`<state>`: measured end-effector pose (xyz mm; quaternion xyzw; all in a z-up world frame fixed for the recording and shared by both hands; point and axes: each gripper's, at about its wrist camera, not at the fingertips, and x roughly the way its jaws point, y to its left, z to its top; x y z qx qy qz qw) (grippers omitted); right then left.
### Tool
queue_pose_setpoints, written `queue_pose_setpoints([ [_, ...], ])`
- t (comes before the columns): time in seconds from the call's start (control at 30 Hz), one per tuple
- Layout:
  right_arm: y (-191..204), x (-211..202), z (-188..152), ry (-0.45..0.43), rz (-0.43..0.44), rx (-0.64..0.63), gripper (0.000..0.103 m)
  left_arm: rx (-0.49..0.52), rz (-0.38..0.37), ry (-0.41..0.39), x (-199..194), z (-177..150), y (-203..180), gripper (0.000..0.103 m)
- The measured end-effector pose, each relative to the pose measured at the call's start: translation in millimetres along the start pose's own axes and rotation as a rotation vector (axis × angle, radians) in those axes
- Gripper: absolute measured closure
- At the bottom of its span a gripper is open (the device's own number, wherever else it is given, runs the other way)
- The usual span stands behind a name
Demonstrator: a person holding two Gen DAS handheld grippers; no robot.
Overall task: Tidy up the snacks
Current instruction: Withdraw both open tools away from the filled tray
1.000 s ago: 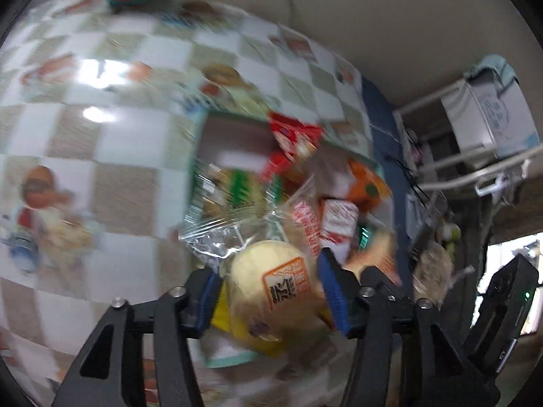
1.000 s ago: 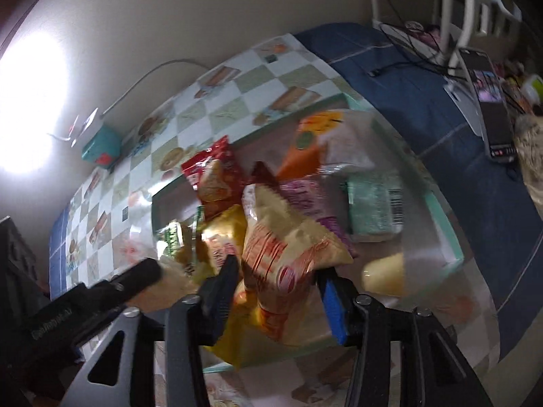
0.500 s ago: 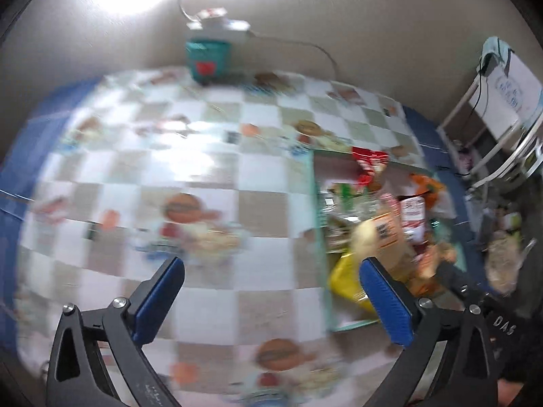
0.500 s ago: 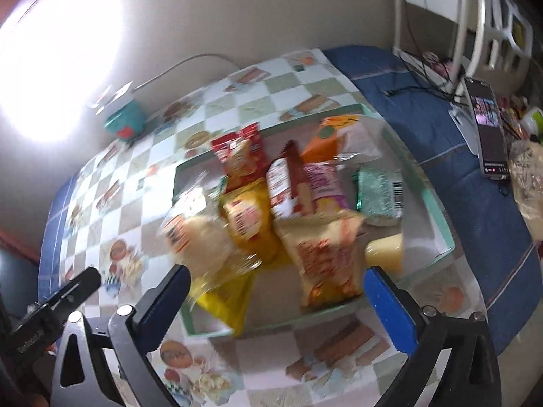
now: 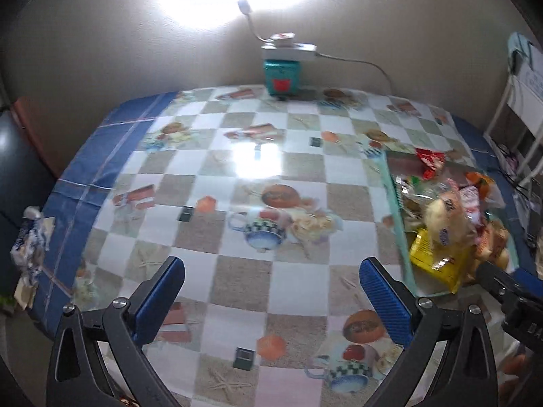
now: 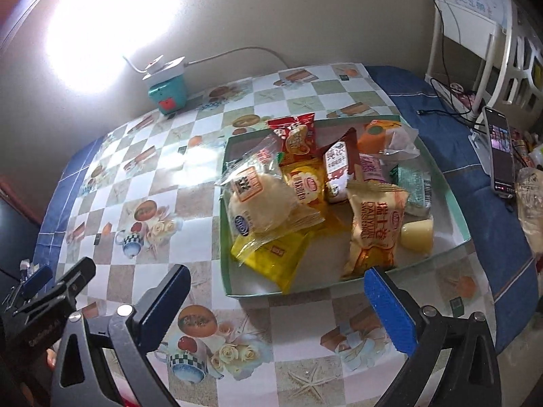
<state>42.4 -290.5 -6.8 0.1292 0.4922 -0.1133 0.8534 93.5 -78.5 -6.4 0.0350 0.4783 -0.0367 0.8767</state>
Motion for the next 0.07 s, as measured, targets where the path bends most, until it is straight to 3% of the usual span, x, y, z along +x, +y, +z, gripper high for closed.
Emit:
queue_pose_setpoints([
  [0.07, 0.8, 1.2, 0.5, -0.003, 0.004, 0.001, 0.000, 0.030, 0.001, 0.000, 3.1, -0.7, -2.6, 0.000],
])
